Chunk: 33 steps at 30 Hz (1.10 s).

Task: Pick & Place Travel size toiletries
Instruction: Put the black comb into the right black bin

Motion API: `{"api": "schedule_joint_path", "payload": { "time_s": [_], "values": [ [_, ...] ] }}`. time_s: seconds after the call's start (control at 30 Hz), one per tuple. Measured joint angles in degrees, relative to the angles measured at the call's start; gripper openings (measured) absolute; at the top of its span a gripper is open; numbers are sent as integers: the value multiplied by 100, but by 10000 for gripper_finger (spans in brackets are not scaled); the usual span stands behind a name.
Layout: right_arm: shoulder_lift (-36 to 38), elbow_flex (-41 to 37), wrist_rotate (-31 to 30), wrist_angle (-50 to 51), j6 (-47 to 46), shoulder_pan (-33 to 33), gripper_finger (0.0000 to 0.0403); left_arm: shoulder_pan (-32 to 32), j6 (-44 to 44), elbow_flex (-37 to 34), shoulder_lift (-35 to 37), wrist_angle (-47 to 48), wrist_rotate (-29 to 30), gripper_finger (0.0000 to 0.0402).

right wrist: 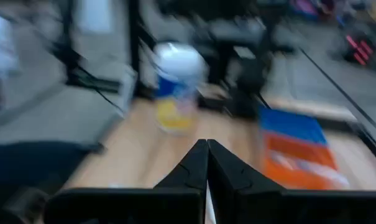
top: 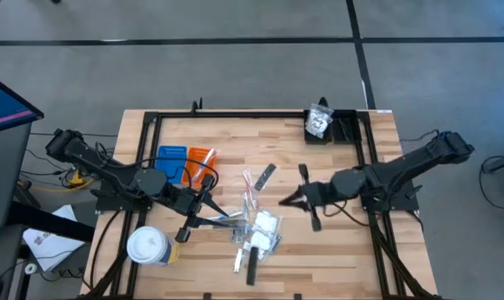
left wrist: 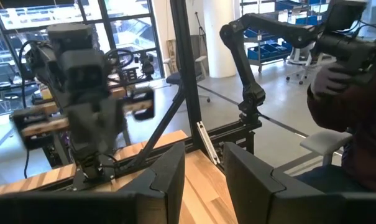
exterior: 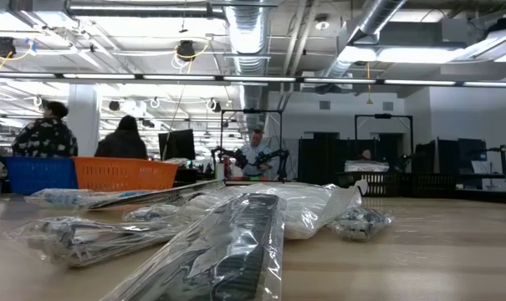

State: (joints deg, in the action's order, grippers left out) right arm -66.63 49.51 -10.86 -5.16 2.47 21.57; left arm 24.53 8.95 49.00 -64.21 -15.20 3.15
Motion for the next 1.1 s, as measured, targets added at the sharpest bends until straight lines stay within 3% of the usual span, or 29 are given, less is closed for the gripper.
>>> {"api": "schedule_joint_path", "payload": {
  "time_s": [0.27,0.57,1.1],
  "values": [
    [-133,-293,1352,-1230,471,68,0,-18,9,-1,-31,4,-278,104],
    [-580,-293,2765,-2165,785,36,0,-17,313,-5,-84,10,-2523,104],
    [-584,-293,2905,-2034,762,-3,0,-20,286,-5,-83,22,-2673,104]
  ]
}}
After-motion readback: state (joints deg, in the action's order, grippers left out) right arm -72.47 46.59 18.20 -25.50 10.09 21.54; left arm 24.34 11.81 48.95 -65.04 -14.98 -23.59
